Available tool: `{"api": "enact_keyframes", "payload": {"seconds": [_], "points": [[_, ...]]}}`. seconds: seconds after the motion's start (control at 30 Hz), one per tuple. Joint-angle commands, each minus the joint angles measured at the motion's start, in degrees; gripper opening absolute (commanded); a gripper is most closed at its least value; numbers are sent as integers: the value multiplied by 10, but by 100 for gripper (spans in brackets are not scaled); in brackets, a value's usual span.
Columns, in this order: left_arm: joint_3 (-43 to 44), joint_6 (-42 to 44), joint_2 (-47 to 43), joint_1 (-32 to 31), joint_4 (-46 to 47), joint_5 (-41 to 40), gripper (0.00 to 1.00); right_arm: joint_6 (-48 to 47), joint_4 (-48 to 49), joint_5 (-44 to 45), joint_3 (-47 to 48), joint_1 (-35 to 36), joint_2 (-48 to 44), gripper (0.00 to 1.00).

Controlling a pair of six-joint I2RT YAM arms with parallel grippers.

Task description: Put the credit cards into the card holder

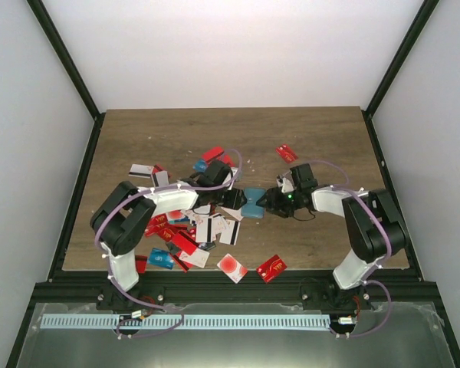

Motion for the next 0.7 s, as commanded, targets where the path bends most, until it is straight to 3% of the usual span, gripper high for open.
{"api": "enact_keyframes", "payload": {"seconds": [0.0,0.27,0.43,0.67], "points": [[-15,2,17,-6,22,31,49,8,41,-56,-8,-8,35,50],[-22,5,45,-10,36,47,46,15,73,-69,-25,-15,72,19],[-31,3,9,-12,39,22,48,9,72,-87,-20,-19,67,2],[-32,10,-66,-9,19,-36,64,-8,49,-117,3,-19,19,1]]}}
